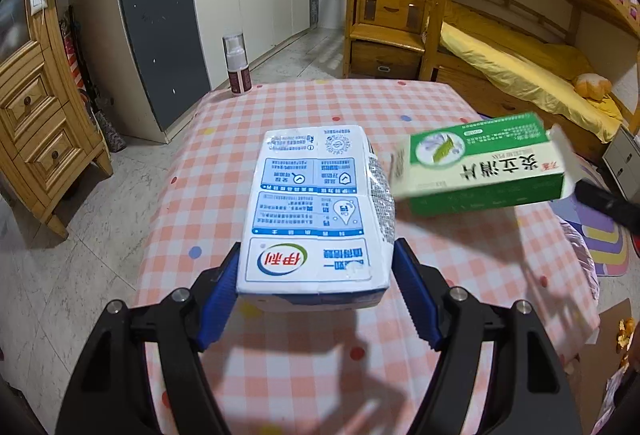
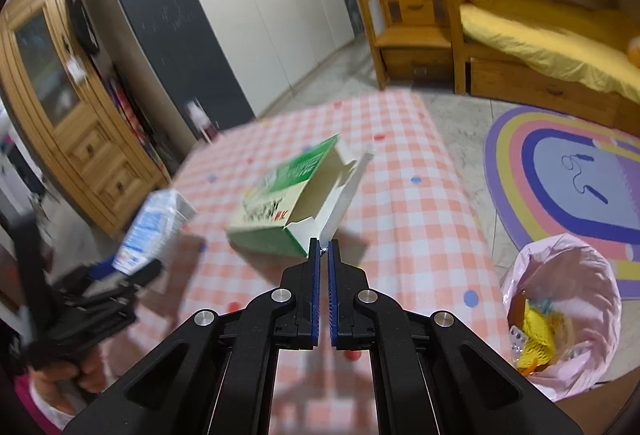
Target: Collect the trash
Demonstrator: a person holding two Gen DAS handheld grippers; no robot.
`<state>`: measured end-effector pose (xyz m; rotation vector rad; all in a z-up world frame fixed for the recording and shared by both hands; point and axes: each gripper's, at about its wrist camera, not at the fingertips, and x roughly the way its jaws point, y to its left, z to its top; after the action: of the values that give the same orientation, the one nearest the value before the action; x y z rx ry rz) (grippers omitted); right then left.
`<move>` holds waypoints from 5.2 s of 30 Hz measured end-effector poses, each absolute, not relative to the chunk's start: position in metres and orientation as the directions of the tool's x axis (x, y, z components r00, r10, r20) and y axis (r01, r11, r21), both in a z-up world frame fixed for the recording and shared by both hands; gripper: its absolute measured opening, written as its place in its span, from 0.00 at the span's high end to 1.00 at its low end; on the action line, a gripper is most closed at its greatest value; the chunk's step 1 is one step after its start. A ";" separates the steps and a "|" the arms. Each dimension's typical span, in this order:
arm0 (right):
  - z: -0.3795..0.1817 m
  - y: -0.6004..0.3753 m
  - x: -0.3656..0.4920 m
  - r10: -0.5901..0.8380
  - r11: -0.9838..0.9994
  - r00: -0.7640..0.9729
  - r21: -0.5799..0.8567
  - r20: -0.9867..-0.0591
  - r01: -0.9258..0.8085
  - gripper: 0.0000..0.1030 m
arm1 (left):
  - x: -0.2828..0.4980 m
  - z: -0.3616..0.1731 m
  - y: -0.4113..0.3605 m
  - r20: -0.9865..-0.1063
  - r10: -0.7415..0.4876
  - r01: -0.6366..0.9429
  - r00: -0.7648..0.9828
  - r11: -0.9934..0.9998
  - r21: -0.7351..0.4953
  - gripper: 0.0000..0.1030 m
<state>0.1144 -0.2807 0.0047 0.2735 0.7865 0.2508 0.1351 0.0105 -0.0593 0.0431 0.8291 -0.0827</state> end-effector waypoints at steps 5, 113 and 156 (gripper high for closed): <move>0.040 -0.299 0.087 0.294 0.934 0.762 0.343 -0.577 -0.101 1.00 | 0.116 -0.038 0.002 -0.710 -0.087 0.120 0.698 0.993 -0.004 0.31; 0.078 -0.264 -0.051 0.118 0.993 0.729 0.096 -0.674 -0.072 0.09 | -0.016 0.017 0.009 -0.713 0.034 0.052 0.701 0.994 0.099 0.07; 0.070 -0.260 -0.048 0.114 0.993 0.727 0.089 -0.678 -0.073 0.09 | -0.011 0.019 0.006 -0.715 0.044 0.053 0.698 0.992 0.113 0.07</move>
<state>-0.0476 -0.2596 0.0702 0.0581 0.7506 0.1029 -0.0105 0.0059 0.0188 0.1283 0.7988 -0.0051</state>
